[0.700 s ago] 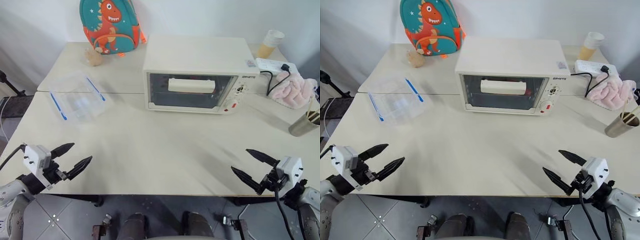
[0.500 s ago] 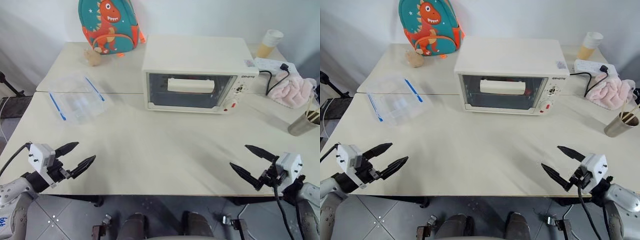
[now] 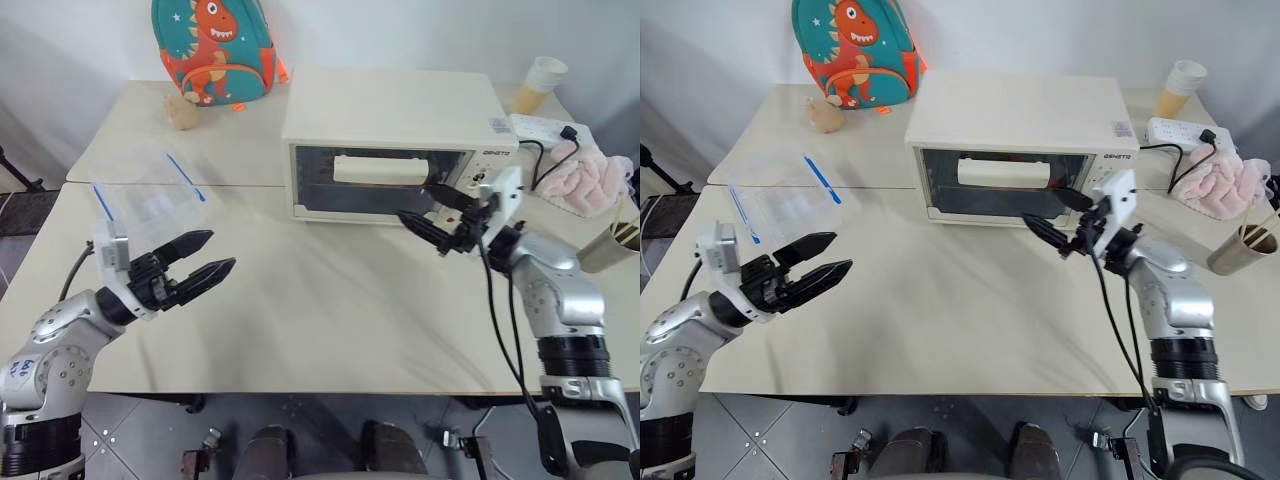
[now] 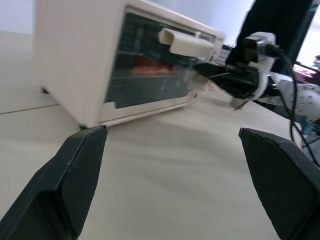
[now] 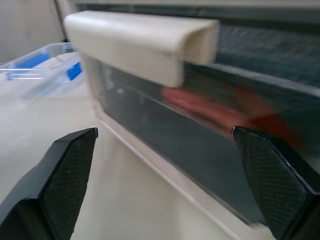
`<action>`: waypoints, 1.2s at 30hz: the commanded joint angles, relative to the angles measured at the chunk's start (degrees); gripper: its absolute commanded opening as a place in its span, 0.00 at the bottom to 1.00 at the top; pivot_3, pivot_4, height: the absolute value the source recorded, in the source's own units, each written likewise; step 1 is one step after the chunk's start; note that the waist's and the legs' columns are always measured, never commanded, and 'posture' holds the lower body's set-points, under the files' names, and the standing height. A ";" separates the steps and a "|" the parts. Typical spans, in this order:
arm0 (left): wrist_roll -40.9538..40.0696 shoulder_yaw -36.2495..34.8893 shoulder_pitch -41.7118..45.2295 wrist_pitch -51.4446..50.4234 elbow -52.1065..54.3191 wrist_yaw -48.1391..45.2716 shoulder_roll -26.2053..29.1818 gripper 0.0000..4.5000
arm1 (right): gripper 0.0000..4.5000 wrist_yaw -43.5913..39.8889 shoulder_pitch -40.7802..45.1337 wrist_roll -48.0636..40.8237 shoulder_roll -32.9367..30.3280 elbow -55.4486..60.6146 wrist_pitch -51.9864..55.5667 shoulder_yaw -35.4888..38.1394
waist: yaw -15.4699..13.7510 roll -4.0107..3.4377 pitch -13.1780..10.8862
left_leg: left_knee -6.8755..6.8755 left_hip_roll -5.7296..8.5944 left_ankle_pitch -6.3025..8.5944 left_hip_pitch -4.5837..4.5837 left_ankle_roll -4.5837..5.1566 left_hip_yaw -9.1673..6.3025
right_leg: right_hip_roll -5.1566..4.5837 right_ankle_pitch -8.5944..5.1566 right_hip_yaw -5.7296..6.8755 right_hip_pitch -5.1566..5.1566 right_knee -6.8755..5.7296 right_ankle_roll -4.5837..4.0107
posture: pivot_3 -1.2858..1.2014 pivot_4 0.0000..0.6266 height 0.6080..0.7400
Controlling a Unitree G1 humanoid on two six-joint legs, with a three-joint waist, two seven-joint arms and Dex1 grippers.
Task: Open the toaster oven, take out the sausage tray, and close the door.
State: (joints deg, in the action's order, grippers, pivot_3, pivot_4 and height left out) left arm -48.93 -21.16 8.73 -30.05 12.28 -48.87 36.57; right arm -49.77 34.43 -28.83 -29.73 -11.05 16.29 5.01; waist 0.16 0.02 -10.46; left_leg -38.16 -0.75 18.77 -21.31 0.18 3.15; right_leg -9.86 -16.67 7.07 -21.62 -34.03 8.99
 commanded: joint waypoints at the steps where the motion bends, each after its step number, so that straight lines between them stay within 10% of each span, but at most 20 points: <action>1: 0.10 -0.14 -0.53 -0.02 0.57 0.22 -0.35 0.99 | 1.00 -2.13 2.75 -0.48 0.80 0.21 -2.18 1.20 | 0.22 0.00 0.00 | -0.01 0.00 0.00 0.00 0.00 0.05 | 0.00 0.00 -0.01 0.00 0.05 0.00 | 0.52 0.24 1.00; 17: 2.88 -0.38 -4.09 3.40 0.31 0.49 -2.66 0.99 | 1.00 -14.77 -5.72 -3.02 -0.10 9.12 -10.12 2.56 | -0.04 0.00 0.00 | -0.02 -0.13 0.05 0.03 -0.04 0.18 | 0.11 0.00 -0.13 -0.01 0.12 0.00 | 0.52 0.24 1.00; 26: 4.24 1.73 8.09 3.45 -7.93 -1.67 -0.83 0.99 | 1.00 -22.32 -13.93 5.01 -4.07 10.93 -26.23 -0.05 | -0.11 0.03 -0.02 | -0.03 -0.15 0.07 0.04 -0.04 0.24 | 0.17 0.00 -0.15 -0.01 0.15 -0.01 | 0.52 0.24 1.00; 36: 15.66 12.16 30.00 11.54 -27.98 -2.18 -9.68 0.38 | 1.00 -19.25 -15.96 8.76 -2.60 7.99 -33.85 -1.07 | -0.11 0.08 -0.05 | -0.04 -0.13 0.06 0.06 -0.05 0.30 | 0.19 0.00 -0.16 0.00 0.17 -0.01 | 0.52 0.24 1.00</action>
State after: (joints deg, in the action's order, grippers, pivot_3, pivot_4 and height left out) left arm -34.55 -9.53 37.07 -20.77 -14.79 -50.41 27.00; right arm -69.10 18.68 -20.01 -32.39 -4.61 -15.72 4.21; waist 0.05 0.10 -10.51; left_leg -38.21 -0.88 18.83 -21.27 0.13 3.45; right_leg -9.66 -16.68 6.92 -21.62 -33.86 8.98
